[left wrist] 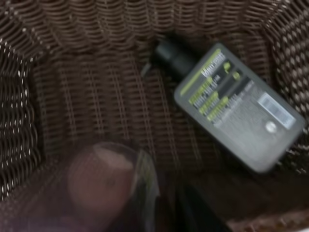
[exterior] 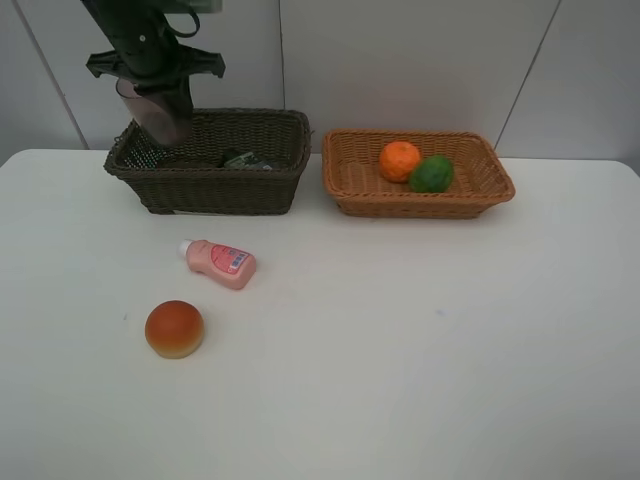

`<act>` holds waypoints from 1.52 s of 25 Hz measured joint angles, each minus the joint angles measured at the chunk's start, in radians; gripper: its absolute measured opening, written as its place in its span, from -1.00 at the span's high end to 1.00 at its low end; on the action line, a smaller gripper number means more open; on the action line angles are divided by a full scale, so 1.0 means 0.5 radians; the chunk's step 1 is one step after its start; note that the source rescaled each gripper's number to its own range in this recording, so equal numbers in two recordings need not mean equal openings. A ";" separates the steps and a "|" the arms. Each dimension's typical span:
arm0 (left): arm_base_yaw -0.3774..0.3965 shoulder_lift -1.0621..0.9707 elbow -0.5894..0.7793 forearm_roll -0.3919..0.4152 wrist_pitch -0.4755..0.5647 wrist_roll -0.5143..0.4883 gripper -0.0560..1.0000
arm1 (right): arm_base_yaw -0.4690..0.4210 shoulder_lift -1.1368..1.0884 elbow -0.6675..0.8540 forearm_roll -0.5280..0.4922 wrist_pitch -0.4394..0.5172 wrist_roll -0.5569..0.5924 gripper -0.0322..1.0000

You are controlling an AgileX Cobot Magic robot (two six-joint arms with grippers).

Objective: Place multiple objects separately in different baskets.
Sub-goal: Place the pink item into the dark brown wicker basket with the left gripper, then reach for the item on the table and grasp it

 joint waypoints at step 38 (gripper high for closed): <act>0.027 0.325 -0.036 0.179 -0.296 0.077 -0.99 | 0.000 0.000 0.000 0.000 0.000 0.000 -0.28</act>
